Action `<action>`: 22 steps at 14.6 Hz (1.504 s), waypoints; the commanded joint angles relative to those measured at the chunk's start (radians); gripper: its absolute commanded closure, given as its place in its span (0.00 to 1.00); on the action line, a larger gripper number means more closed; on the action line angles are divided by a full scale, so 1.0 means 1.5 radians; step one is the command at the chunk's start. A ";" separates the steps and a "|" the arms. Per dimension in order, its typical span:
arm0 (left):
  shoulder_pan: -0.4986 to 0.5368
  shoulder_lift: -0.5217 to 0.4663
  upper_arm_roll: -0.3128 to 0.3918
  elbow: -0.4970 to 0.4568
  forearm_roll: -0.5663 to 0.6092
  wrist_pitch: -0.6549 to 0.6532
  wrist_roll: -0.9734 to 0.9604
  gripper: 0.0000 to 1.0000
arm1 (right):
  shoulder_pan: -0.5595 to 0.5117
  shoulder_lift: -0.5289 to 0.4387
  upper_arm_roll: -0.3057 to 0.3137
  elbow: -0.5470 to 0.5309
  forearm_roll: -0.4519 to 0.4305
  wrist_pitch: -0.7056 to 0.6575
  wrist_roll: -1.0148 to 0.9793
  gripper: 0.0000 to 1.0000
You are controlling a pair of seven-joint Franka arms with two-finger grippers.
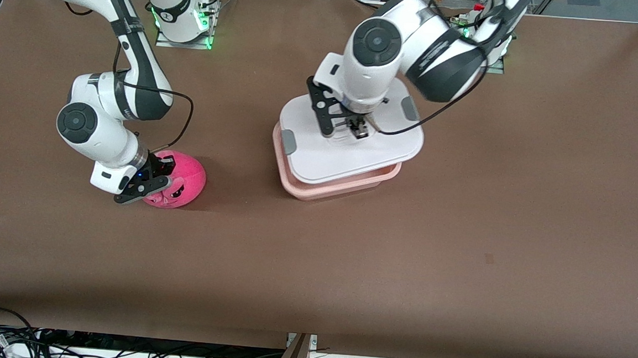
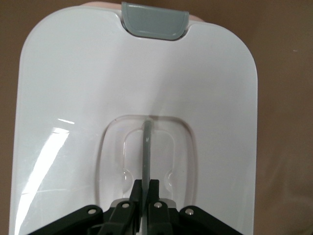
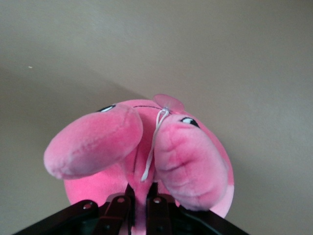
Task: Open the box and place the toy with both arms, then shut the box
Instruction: 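Lift the white lid off with the left gripper while the right gripper grasps the toy, then carry the pink toy into the pink box and open the right gripper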
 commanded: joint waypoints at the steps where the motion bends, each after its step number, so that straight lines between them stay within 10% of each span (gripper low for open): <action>1: 0.052 -0.015 -0.001 0.074 0.006 -0.122 -0.002 1.00 | 0.003 -0.005 0.011 0.057 0.010 -0.083 -0.013 1.00; 12: 0.367 0.005 0.008 0.076 -0.017 -0.185 0.309 1.00 | 0.068 -0.007 0.128 0.242 -0.009 -0.290 -0.138 1.00; 22: 0.470 0.016 0.009 0.077 -0.007 -0.186 0.395 1.00 | 0.312 0.015 0.127 0.275 -0.204 -0.298 -0.002 1.00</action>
